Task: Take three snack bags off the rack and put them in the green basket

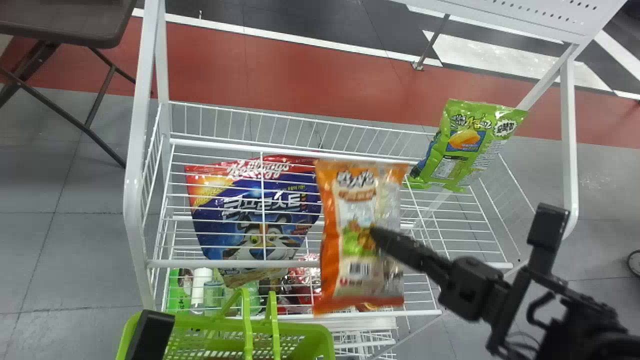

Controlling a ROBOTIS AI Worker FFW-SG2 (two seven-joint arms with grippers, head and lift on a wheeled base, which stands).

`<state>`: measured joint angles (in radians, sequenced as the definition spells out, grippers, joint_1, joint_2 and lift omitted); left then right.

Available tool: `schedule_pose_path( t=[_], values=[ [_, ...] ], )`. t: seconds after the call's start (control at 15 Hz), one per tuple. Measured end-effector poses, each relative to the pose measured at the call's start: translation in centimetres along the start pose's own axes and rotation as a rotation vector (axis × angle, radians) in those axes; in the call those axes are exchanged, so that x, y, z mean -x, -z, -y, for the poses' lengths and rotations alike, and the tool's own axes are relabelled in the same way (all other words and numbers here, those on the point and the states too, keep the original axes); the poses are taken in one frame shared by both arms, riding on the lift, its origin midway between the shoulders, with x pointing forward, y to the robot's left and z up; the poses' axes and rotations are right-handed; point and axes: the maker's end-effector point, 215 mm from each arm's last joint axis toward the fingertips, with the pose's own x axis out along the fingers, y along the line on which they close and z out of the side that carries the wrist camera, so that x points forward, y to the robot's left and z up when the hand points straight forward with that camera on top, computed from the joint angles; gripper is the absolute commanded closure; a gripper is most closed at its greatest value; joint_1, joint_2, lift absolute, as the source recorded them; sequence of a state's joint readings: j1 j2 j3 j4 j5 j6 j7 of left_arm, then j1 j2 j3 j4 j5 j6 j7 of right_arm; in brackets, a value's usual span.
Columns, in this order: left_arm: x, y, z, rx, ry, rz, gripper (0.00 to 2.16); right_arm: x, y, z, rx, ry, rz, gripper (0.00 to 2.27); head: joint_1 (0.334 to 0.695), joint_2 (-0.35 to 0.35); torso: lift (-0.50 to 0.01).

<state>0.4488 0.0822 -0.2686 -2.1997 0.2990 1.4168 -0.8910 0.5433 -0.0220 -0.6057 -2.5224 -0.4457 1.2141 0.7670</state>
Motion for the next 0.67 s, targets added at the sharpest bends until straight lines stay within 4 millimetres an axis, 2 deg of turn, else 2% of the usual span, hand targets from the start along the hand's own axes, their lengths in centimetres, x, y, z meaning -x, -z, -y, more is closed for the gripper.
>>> schedule_pose_path(
  t=[0.13,0.2,0.27,0.33,0.47,0.67],
  values=[
    [0.0,0.0,0.0,-0.001,-0.003,0.000,1.45,2.1,3.9,-2.4,-0.120,-0.045,-0.129,2.22,0.695,-0.350,-0.026],
    [0.0,0.0,0.1,-0.002,-0.003,-0.001,1.45,3.0,4.7,-3.2,-0.152,-0.052,-0.167,2.22,0.695,-0.350,-0.026],
    [0.0,0.0,0.1,-0.001,-0.004,-0.002,1.45,3.5,4.8,-3.5,-0.149,-0.049,-0.180,2.22,0.695,-0.350,-0.026],
    [0.1,0.0,0.1,-0.002,-0.006,-0.002,1.45,3.7,4.7,-3.6,-0.140,-0.050,-0.189,2.22,0.695,-0.350,-0.026],
    [0.2,-0.2,0.4,-0.006,-0.005,-0.002,1.45,3.6,6.3,-3.4,-0.139,-0.041,-0.240,2.22,0.695,-0.350,-0.026],
    [0.4,-0.1,0.9,-0.008,-0.005,-0.010,1.45,2.8,11.1,-1.7,-0.175,0.004,-0.363,2.22,0.695,-0.350,-0.026]
  ],
)
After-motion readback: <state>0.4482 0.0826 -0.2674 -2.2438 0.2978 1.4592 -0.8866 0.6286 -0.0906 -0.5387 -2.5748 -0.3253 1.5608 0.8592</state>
